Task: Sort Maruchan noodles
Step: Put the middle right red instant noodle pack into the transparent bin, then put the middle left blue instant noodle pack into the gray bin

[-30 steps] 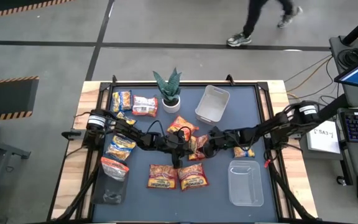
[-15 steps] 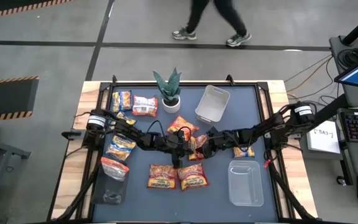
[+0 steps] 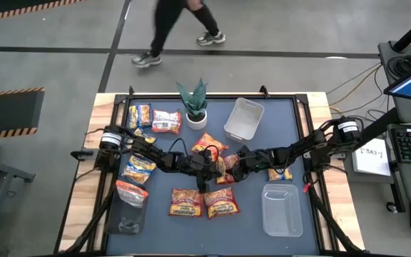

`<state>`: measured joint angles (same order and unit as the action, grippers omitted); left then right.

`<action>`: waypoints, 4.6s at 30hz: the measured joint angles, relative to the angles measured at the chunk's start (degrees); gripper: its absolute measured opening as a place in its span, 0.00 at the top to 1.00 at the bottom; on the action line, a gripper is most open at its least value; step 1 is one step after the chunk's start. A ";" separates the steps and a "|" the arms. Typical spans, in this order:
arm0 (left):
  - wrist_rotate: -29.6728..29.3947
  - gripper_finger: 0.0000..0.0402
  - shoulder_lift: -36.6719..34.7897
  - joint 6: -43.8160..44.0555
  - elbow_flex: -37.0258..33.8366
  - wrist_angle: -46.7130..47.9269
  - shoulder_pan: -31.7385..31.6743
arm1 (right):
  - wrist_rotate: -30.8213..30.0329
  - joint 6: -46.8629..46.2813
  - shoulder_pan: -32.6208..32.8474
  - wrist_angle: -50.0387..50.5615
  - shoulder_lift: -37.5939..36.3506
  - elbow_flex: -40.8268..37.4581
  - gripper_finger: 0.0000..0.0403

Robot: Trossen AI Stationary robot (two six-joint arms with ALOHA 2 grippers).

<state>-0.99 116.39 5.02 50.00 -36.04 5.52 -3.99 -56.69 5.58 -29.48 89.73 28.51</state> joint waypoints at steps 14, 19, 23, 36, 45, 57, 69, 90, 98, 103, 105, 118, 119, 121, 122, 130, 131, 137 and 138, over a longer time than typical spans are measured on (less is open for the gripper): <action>0.19 1.00 -6.34 -4.09 -1.18 4.49 0.07 | -0.08 3.59 0.00 0.94 -2.08 -0.04 0.63; -0.03 1.00 -11.51 -8.62 -1.18 9.06 0.07 | -0.50 5.58 -0.12 2.70 -6.35 -0.04 0.63; -0.05 1.00 -17.48 -13.47 -1.18 13.37 0.04 | -0.52 6.95 -0.35 7.21 -12.00 -0.04 0.63; -0.69 1.00 -41.22 -25.14 -1.11 22.47 -0.31 | -1.09 17.37 -0.37 40.02 -25.11 15.36 0.64; -10.26 1.00 -47.28 -23.04 -1.11 30.24 -0.37 | 4.06 27.82 1.14 72.68 -20.78 34.38 0.64; -10.52 1.00 -46.30 -22.97 -1.11 31.23 -0.37 | 8.74 38.29 15.07 102.36 -11.03 50.40 0.64; -10.56 1.00 -46.30 -22.96 -1.11 32.14 -0.37 | 7.04 43.85 29.85 112.37 -2.24 50.05 0.64; -10.58 1.00 -46.30 -23.57 -1.24 32.45 -0.37 | 3.69 43.65 32.04 113.53 3.13 49.71 0.64; -10.56 1.00 -46.30 -23.58 -1.31 32.55 -0.37 | -0.76 40.78 32.02 111.88 3.13 48.75 0.63; -10.56 1.00 -46.30 -23.58 -1.33 32.54 -0.37 | -0.68 40.61 32.04 111.32 3.13 48.06 0.62; -10.56 1.00 -46.30 -23.58 -1.33 32.54 -0.37 | -0.65 40.61 32.04 111.17 3.13 47.77 0.62; -10.56 1.00 -46.30 -23.61 -1.38 32.54 -0.37 | -1.86 41.30 32.04 109.54 3.11 46.29 0.71; -10.56 1.00 -46.30 -23.61 -1.38 32.54 -0.37 | -2.01 41.26 32.04 109.45 3.11 46.15 0.69; -10.56 1.00 -46.30 -23.61 -1.38 32.54 -0.37 | -2.05 41.20 32.04 109.46 3.09 46.00 0.65; -10.56 1.00 -46.30 -23.61 -1.40 32.54 -0.37 | -2.08 40.96 32.04 109.46 3.09 45.99 0.63; -10.56 1.00 -46.30 -23.61 -1.40 32.54 -0.37 | -2.10 40.19 32.04 109.76 2.82 45.97 0.51; -10.56 1.00 -46.30 -23.60 -1.40 32.54 -0.37 | -2.10 40.21 32.04 109.92 2.66 45.97 0.51; -10.56 1.00 -46.30 -23.59 -1.40 32.51 -0.37 | -2.83 39.76 32.02 110.51 0.95 46.60 0.52; -10.56 1.00 -46.30 -23.61 -1.40 32.51 -0.37 | -3.07 39.75 32.02 110.80 0.70 46.92 0.52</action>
<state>-11.55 70.08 -18.59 48.60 -3.53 5.15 -7.06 -16.94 37.60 81.33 90.43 75.43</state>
